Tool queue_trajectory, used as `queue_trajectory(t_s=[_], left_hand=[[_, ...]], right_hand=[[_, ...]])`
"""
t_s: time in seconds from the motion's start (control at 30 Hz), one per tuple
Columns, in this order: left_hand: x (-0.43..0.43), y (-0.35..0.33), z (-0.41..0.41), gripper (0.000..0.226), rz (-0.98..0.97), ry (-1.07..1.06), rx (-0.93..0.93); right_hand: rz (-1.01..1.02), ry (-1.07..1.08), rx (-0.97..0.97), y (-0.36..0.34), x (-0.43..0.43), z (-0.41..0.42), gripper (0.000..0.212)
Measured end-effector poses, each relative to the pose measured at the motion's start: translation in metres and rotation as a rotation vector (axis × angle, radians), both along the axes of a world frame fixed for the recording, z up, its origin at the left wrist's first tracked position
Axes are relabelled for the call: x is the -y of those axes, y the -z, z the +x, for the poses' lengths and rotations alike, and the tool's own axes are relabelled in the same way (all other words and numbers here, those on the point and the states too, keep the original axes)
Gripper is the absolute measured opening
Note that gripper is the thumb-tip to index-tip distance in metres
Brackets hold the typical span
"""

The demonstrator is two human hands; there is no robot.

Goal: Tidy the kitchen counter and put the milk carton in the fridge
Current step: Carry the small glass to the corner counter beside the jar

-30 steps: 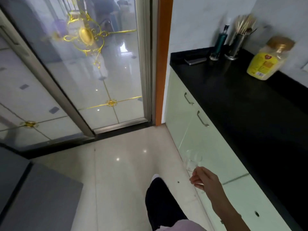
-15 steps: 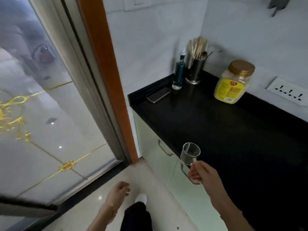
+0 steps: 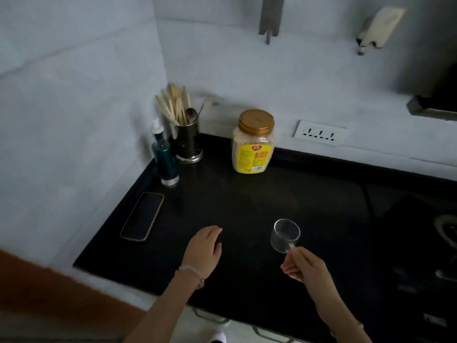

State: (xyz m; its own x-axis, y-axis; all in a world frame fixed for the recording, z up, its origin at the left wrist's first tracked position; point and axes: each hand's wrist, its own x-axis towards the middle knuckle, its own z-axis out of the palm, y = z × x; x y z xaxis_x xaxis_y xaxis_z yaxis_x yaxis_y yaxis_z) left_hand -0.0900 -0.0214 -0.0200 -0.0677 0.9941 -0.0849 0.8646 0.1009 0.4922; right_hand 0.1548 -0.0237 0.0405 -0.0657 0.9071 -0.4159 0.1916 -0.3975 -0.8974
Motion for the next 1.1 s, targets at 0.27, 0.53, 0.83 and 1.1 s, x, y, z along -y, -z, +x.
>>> queue_trajectory(t_s=[0.27,0.53,0.83,1.1], left_hand=[[-0.071,0.025,0.0,0.053,-0.197,0.233,-0.193],[-0.076,0.036,-0.002,0.049,-0.118,0.209,-0.236],[-0.086,0.04,0.004,0.043,-0.048,0.154,-0.249],[-0.086,0.048,0.007,0.044,0.049,0.13,-0.312]], right_hand=[[-0.038,0.15,0.03,0.004,-0.026,-0.008,0.032],[-0.07,0.117,0.089,0.012,-0.084,-0.007,0.031],[-0.09,0.004,0.137,0.022,-0.218,-0.006,0.027],[-0.112,-0.031,0.11,0.04,-0.292,-0.013,0.027]])
